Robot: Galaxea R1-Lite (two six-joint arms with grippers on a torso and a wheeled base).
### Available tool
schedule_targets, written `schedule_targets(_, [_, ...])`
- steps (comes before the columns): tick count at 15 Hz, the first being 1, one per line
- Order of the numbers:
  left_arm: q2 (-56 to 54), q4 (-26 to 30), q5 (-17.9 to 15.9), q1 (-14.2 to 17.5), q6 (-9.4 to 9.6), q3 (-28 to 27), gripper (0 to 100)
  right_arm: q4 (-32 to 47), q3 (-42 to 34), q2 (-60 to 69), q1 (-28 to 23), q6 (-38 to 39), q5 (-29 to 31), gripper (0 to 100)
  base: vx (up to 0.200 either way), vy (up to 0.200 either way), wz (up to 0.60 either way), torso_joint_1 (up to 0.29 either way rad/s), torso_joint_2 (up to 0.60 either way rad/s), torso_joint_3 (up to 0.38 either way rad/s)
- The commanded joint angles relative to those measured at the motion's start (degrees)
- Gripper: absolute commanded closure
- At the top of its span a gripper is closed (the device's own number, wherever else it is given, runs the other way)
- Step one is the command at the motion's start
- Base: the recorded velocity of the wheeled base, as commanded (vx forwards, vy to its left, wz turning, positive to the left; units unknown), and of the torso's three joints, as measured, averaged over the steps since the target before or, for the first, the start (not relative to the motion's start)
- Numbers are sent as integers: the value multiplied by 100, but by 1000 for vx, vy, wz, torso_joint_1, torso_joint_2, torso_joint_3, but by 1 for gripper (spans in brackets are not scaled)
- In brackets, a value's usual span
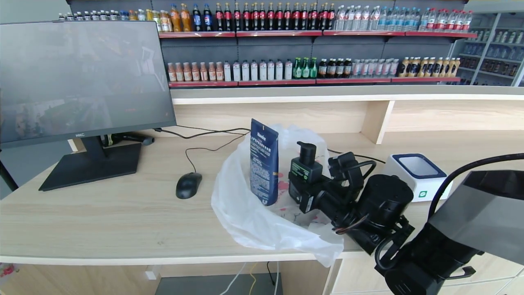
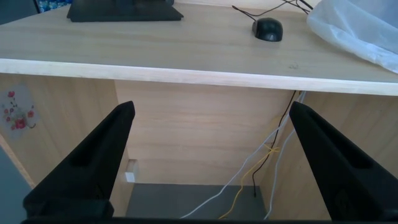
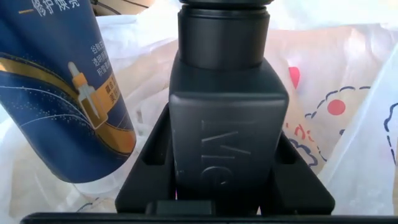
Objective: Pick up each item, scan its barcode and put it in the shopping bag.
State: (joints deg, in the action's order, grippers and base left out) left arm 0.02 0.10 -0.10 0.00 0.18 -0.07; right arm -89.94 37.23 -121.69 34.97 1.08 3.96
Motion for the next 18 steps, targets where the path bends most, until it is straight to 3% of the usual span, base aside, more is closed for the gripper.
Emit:
schedule_targets(1, [-2,-1,1,0,-1,7,0,-6,-5,-145,1,-3,-1,100,0,0,0,0,0,0])
schedule_targets(14, [-2,-1,1,0,-1,-1,0,-6,-119,-180,1,67,8,100,0,0,0,0,0,0])
schedule_targets(15, [-2,-1,1,0,-1,-1,0,-6,-119,-189,1,67,8,0,0,0,0,0,0,0])
schedule_targets(18, [-2,-1,1,0,-1,-1,0,-6,-76,-145,-8,67,8,0,0,0,0,0,0,0])
